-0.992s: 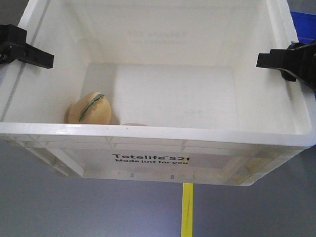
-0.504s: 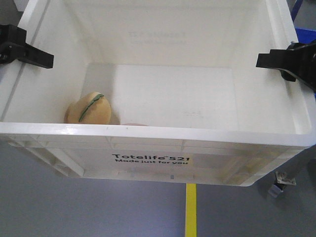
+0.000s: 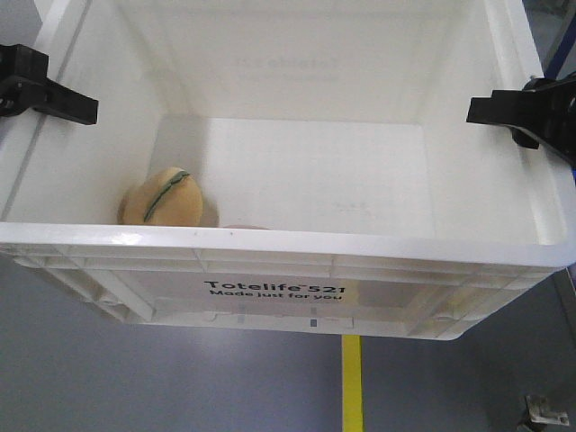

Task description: Place moving items into box and shelve

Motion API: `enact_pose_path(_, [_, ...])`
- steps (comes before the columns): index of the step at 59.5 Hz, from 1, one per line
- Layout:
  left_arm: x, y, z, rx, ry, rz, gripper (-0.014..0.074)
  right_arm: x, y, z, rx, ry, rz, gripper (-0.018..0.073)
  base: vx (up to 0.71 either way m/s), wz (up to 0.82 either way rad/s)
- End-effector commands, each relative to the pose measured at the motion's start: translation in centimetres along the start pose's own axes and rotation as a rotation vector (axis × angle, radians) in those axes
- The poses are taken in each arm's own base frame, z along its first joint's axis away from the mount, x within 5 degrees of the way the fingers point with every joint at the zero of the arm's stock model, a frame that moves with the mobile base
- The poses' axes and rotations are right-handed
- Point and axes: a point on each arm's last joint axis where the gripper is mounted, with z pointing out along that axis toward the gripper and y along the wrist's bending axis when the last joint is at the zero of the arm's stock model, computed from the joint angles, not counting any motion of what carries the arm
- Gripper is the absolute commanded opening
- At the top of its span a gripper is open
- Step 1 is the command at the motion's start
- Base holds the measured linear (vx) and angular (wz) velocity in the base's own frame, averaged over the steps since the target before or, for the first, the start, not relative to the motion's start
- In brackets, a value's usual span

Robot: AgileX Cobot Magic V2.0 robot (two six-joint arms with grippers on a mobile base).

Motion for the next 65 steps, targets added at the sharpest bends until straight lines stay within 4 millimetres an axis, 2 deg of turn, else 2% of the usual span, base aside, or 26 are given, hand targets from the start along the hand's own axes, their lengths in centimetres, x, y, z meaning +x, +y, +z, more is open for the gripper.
enact_pose_path(1, [-1.21,-2.98,-2.13,0.157,-0.161,0.003,-0.0004,-2.48,1.2,-1.76,-0.079,-0.215,0.038,-0.0006,0.49,-0.03])
enact_pose_path(65, [-1.19,-3.01,-2.16,0.157,-0.161,0.004,-0.0004,-2.48,1.21,-1.81,-0.08,-0.217,0.038,-0.0006,0.5,0.0])
